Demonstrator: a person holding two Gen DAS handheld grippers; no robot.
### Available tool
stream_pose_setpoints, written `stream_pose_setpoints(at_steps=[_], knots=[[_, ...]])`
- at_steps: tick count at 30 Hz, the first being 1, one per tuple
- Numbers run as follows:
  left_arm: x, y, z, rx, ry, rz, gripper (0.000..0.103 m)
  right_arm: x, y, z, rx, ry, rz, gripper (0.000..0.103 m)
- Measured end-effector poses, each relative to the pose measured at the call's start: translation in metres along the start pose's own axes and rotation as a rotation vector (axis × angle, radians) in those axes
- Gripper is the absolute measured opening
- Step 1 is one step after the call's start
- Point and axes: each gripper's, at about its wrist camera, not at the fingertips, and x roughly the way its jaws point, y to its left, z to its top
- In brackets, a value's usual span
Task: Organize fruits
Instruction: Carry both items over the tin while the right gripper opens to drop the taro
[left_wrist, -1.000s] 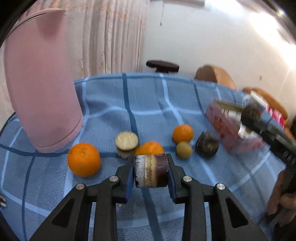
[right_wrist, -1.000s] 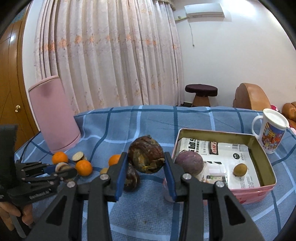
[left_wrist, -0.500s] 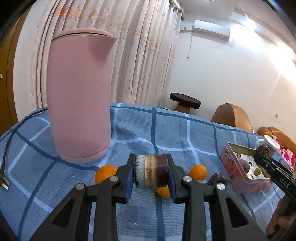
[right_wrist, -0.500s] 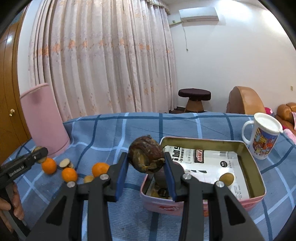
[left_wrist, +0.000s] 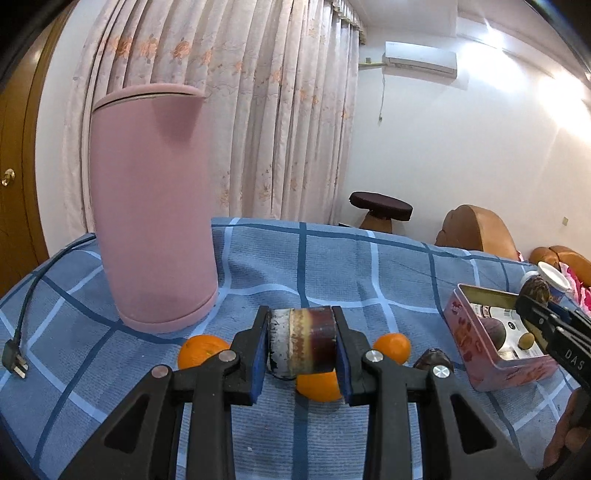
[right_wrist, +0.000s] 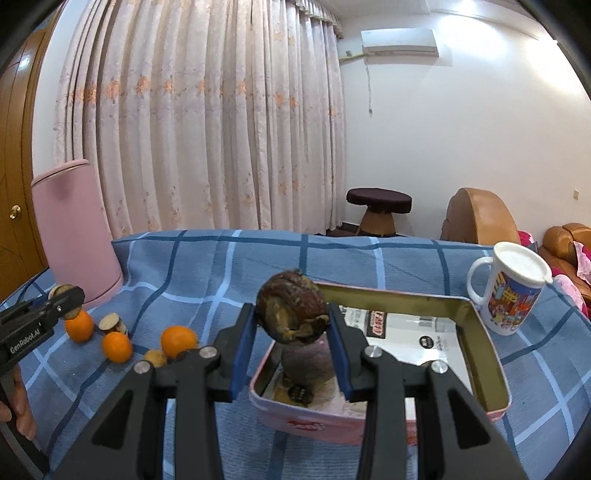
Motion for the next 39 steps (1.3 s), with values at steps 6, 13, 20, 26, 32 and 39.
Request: stream_pose_setpoints(at_steps=[6, 13, 20, 26, 32, 39], knots=[[0.0, -0.024, -0.003, 0.024, 0.0, -0.02, 0.032, 0.0, -0.018, 0.001, 0.011, -0.002, -0.026, 0.041], [0.006, -0.062, -0.004, 0.03, 0.017, -0.094, 0.032, 0.0, -0.04, 0.002, 0.019, -0.005, -0.067, 0.041], [0.011, -0.11, -0.007, 0.075, 0.019, -0.15, 0.033, 0.002, -0.064, 0.001, 0.012, 0.01, -0.108, 0.041], [0.018, -0.146, -0.007, 0.104, 0.029, -0.195, 0.033, 0.007, -0.087, -0.001, 0.013, 0.04, -0.14, 0.041], [0.025, -0.177, -0.005, 0.128, 0.044, -0.233, 0.033, 0.012, -0.103, -0.003, -0.01, 0.067, -0.154, 0.041], [0.035, -0.205, -0.005, 0.169, 0.072, -0.261, 0.033, 0.017, -0.121, -0.003, 0.007, 0.09, -0.14, 0.041]])
